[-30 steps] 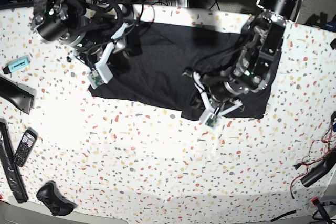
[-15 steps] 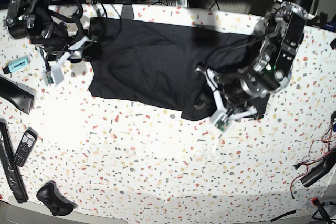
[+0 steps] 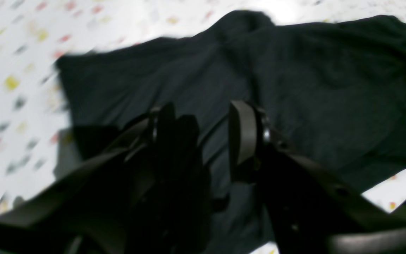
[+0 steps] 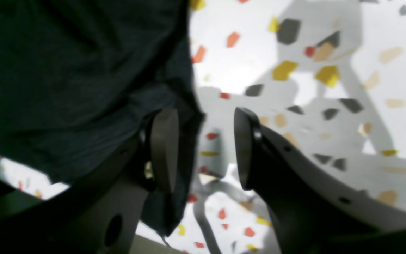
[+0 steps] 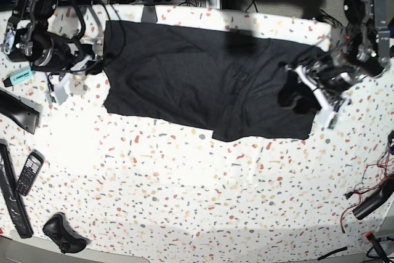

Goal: Fold the T-shirt properly
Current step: 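Grasp the shirt's end near the right gripper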

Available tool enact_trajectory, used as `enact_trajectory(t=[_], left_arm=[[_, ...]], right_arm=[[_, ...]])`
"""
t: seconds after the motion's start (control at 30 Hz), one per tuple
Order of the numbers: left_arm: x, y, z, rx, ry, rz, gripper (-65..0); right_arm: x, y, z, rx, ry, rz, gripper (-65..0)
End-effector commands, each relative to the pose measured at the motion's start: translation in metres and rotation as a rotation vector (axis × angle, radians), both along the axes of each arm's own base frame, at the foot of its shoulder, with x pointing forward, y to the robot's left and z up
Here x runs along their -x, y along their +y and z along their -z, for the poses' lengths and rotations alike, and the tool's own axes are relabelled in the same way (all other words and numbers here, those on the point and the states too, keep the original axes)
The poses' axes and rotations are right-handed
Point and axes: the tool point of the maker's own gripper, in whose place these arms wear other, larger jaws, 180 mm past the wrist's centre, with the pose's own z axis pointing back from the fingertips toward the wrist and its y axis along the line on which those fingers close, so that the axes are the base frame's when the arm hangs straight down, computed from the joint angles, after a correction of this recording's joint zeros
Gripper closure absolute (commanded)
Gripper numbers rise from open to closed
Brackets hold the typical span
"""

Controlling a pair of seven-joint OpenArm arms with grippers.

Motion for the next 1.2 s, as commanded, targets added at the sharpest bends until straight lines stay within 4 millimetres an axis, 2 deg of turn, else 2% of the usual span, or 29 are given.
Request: enact_trajectory(t=[0.0,0.13,0.23,0.47,0.57,0.63,0.77,0.87,0.93,1.1,1.17], left_arm=[[-0.005,0.005,-0.014,0.014,-0.052,-0.008,-24.2],[0.0,0.026,-0.012,0.002,-0.045,-0.059,-24.2],[0.0,0.032,-0.012,-0.004,-0.038,-0.073,-24.2],[0.001,0.032,-0.011,-0.005,-0.036,-0.072,-24.2],[0.001,0.032,-0.011,-0.006,-0.036,-0.073,-24.2],[0.001,0.032,-0.011,-0.006,-0.036,-0.073,-24.2],[0.001,0.033,-0.01,-0.013,-0.035,-0.072,-24.2],[0.002,0.035,-0.008,-0.033,-0.031,-0.072,-24.2],[0.004,0.037,-0.004,-0.056,-0.023,-0.073,-24.2],[0.013,0.045,0.009,-0.121,0.009,-0.076,-24.2],[0.015,0.045,0.011,-0.124,0.016,-0.076,-24.2]], right_arm=[[-0.009,-0.003,-0.008,-0.004,-0.035,0.001,-25.6],[0.0,0.008,0.014,-0.042,0.036,-0.01,-25.5],[0.007,0.024,0.028,-0.063,0.085,-0.05,-25.5],[0.012,0.082,0.032,-0.205,0.123,-0.138,-25.5],[0.013,0.096,0.035,-0.219,0.13,-0.152,-25.3],[0.014,0.1,0.038,-0.213,0.131,-0.162,-20.6],[0.007,0.097,0.042,-0.155,0.096,-0.152,0.0],[-0.003,0.087,0.038,-0.097,0.046,-0.141,0.0],[-0.01,0.077,0.029,-0.067,0.008,-0.125,0.0],[-0.028,0.049,-0.016,-0.009,-0.112,-0.064,0.0],[-0.033,0.045,-0.037,0.003,-0.165,-0.063,0.0]])
